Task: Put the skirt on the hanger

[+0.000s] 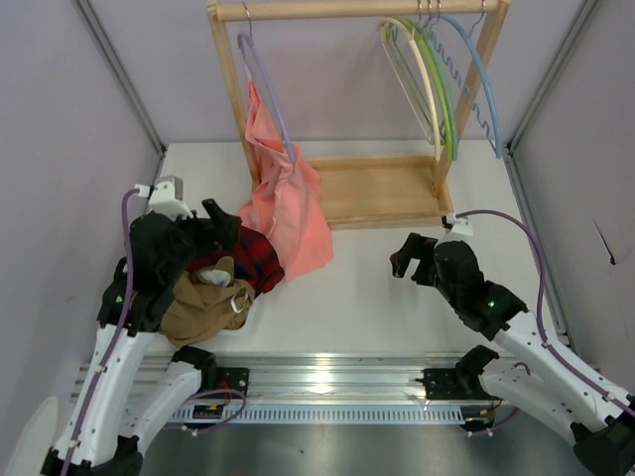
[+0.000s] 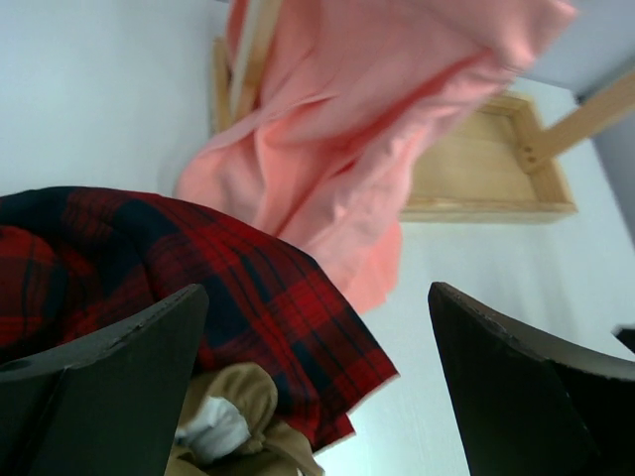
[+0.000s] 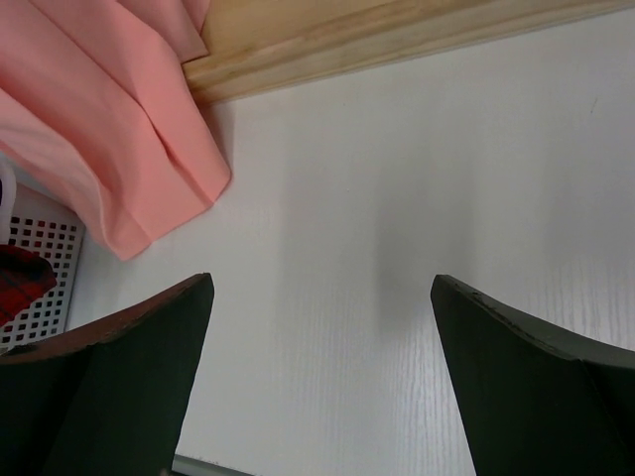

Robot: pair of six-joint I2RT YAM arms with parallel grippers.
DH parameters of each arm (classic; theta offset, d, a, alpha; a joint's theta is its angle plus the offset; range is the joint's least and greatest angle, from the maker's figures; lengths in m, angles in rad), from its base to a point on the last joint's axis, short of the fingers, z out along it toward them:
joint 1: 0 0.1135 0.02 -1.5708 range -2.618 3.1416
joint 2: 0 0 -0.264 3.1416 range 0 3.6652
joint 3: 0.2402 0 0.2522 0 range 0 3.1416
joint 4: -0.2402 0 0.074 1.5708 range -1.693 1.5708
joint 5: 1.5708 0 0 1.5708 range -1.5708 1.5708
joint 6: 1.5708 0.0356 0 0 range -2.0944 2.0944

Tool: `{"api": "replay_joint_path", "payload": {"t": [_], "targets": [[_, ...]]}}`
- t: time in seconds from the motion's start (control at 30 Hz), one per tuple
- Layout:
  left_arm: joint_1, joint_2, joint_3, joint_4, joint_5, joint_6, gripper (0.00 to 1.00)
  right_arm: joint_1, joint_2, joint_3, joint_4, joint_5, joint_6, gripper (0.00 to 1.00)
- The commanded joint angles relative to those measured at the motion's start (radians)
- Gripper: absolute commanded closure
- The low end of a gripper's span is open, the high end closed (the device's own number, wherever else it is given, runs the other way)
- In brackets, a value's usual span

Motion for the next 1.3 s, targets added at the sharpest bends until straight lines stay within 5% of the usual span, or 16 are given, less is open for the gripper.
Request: {"api": "replay_joint_path", "payload": {"t": [0.0, 0.1, 0.27, 0.47, 0.77, 1.13, 1.27], "targets": [[0.013, -0.093, -0.017, -0.065, 0.175, -0.011, 0.01, -0.004, 0.015, 0.062, 0.062, 0.031, -0.039, 0.01], [0.011, -0.133, 0.0, -0.09, 0.179, 0.018, 0.01, -0.006, 0.026, 0.074, 0.048, 0.057, -0.039, 0.01], [0.011, 0.002, 0.368, -0.177, 0.117, 0.089, 0.01, -0.004, 0.018, 0.094, 0.032, 0.067, -0.036, 0.01], [0.004, 0.217, 0.662, -0.074, 0.313, 0.104, 0.01, -0.004, 0.03, 0.1, 0.045, 0.064, -0.053, 0.01], [-0.334, 0.6, 0.993, -0.068, -0.283, 0.212, 0.01, -0.004, 0.027, 0.099, 0.045, 0.072, -0.045, 0.01], [-0.338, 0.879, 1.155, -0.085, -0.433, 0.227, 0.02, -0.004, -0.025, 0.088, 0.033, 0.084, -0.075, 0.01], [-0.334, 0.857, 1.088, -0.09, -0.495, 0.227, 0.05, -0.004, -0.025, 0.09, 0.034, 0.083, -0.076, 0.01]]}}
